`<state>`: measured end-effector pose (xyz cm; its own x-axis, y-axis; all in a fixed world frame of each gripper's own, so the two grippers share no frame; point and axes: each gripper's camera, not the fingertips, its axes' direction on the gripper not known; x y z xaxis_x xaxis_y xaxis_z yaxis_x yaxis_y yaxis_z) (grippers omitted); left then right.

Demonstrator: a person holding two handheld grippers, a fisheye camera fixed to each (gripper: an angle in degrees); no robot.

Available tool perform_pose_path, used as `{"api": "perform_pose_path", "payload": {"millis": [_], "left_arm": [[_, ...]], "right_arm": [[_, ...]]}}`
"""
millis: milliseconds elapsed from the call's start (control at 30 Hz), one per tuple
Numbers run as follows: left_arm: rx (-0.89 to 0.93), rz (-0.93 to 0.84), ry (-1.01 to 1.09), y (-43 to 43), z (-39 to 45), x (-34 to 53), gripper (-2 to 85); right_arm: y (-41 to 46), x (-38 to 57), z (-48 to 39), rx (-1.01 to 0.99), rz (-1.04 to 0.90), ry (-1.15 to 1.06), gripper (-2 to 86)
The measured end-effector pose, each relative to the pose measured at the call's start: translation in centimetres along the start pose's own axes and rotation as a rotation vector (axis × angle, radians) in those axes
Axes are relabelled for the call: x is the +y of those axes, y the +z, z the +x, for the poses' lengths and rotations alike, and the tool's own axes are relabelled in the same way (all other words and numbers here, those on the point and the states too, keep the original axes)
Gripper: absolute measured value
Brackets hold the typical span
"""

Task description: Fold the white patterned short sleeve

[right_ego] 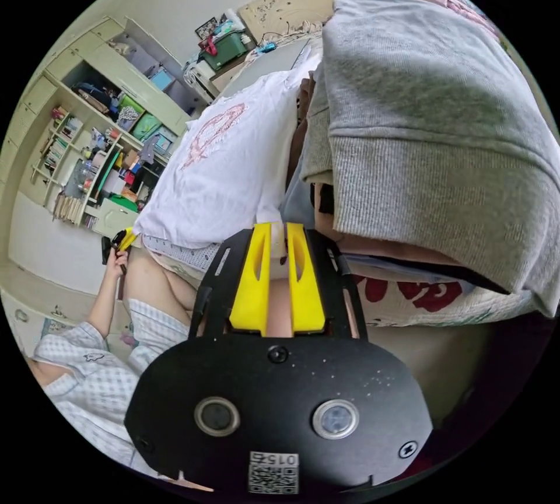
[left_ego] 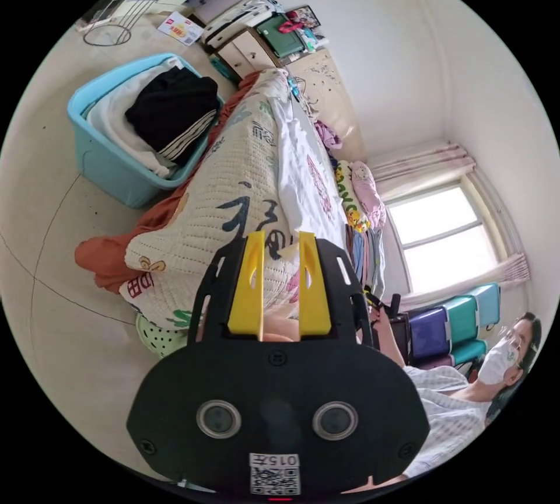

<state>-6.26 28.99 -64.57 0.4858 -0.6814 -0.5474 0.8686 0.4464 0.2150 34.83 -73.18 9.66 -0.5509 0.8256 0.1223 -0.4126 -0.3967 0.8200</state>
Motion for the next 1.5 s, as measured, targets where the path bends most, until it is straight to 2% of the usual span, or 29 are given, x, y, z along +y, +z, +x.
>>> {"api": "perform_pose_path", "payload": {"millis": [67,133,200,367,500,600,733,800,900,1033,1167,1300,1367,1500], "left_arm": [[0.003,-0.015,0.033,1.0,0.4,-0.1,6.8],[-0.001,-0.077,0.043,2.5,0.5,-0.4,1.2],[0.013,-0.100,0.071,2.6,0.9,-0.2,0.0],[0.101,-0.011,0.048,-0.5,0.6,0.5,-0.8],[-0.021,-0.051,0.009,1.1,-1.2,0.6,-0.5],[-0.072,-0.063,-0.042,3.0,-3.7,1.5,0.9],[0.047,-0.034,0.078,3.2,-4.1,3.6,11.6],[0.031,-0.073,0.118,4.3,-4.2,3.9,11.7],[0.041,-0.135,0.155,6.9,-4.3,3.8,6.7],[0.070,-0.149,0.149,7.7,-4.7,3.7,0.3],[0.121,-0.116,0.078,6.9,-7.1,4.0,-0.4],[0.047,-0.160,-0.004,10.0,-10.9,4.7,-0.6],[0.010,-0.166,-0.018,11.6,-12.5,5.2,-0.6],[0.070,-0.124,-0.053,13.5,-15.7,6.6,-0.6]], "right_arm": [[1.1,0.0,0.0,-0.065,-0.032,-0.006,3.2],[1.9,0.2,-0.5,-0.043,-0.057,-0.022,1.3],[1.6,0.6,-0.9,-0.047,-0.053,-0.036,0.2],[-1.1,1.5,0.5,-0.199,0.032,0.028,-0.2],[0.9,1.0,0.2,-0.103,-0.026,0.038,0.0],[4.6,0.7,-1.0,0.099,-0.145,-0.003,1.0],[4.4,1.3,-1.9,0.074,-0.110,-0.055,4.2],[4.6,1.0,-1.2,0.005,-0.087,-0.034,6.1],[5.8,0.3,-1.1,-0.077,-0.090,-0.026,4.6],[6.7,0.2,-2.0,-0.048,-0.102,-0.060,-0.1],[5.7,0.5,-0.8,-0.071,-0.045,-0.003,-0.5],[7.0,0.3,-0.4,-0.034,-0.054,0.016,-0.4],[8.7,-0.2,-1.0,0.038,-0.089,-0.010,-0.4],[10.9,-1.3,-1.3,0.105,-0.131,-0.036,-0.4]]}}
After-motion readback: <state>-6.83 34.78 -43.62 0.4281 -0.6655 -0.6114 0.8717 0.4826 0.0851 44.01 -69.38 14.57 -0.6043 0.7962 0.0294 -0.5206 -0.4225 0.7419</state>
